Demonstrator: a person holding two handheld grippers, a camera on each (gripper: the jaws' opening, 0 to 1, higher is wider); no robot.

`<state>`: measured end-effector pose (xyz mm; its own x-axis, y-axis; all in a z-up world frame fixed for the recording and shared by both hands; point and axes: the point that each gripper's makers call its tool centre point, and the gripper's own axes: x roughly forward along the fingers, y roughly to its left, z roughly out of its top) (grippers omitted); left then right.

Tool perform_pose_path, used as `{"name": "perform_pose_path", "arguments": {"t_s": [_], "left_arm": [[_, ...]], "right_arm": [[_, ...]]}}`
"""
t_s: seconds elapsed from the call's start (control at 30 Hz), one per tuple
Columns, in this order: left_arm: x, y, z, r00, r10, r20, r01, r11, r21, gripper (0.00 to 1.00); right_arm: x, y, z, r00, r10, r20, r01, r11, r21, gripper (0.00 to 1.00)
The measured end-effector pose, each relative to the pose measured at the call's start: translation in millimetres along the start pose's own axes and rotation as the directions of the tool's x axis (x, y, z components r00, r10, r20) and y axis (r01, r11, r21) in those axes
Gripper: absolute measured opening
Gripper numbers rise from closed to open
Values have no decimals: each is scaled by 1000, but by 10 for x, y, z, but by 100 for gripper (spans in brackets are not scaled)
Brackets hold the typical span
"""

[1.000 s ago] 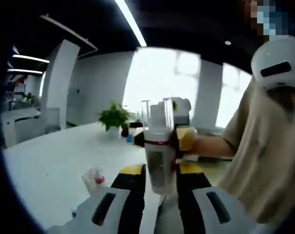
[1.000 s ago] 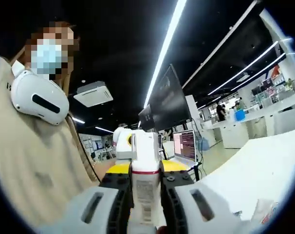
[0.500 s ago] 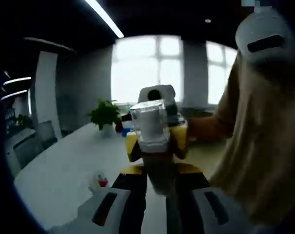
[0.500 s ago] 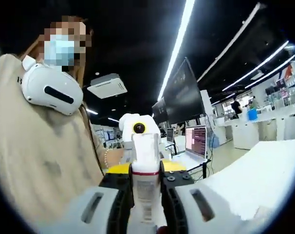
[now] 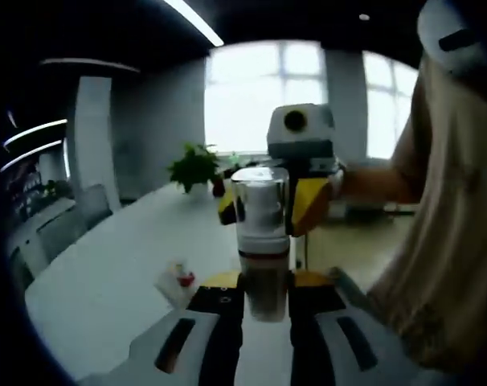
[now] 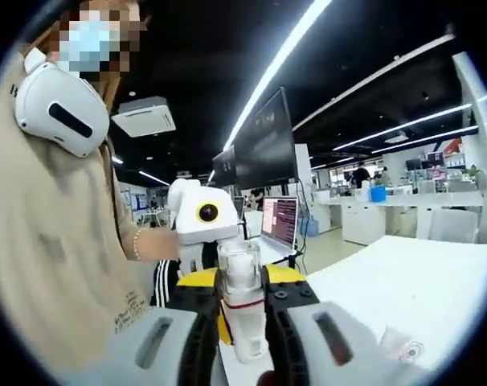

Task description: Arrange the skincare products in the storage area until every visible bottle or jar stands upright without overlapping.

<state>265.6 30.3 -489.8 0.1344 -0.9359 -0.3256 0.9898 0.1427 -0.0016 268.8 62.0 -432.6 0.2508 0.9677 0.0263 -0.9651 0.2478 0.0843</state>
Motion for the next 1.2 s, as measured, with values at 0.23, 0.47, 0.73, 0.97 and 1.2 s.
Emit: {"name": "perform_pose_path", "arguments": {"t_s": [0.23, 0.47, 0.73, 0.97, 1.2], "left_arm": [[101, 49, -126, 997, -3, -73, 8, 998, 69, 18], [287, 128, -420, 992, -16, -124, 23, 998, 55, 18], [572, 206, -946, 985, -21, -169, 25, 1000, 19, 18], [764, 301, -1288, 976, 9, -217, -3, 1000, 27, 18], [905, 301, -1664, 965, 1, -261, 0, 1000, 3, 18]], "right_arm": [[-53, -74, -143, 999, -28, -23, 28, 999, -18, 18], [-97, -188, -477, 991, -78, -108, 75, 997, -37, 18], [-143, -348, -1072, 955, -126, -267, 115, 992, -54, 19], [-174, -476, -1462, 924, -144, -353, 126, 989, -76, 19], [-228, -527, -1863, 895, -134, -426, 127, 991, -45, 20]]}}
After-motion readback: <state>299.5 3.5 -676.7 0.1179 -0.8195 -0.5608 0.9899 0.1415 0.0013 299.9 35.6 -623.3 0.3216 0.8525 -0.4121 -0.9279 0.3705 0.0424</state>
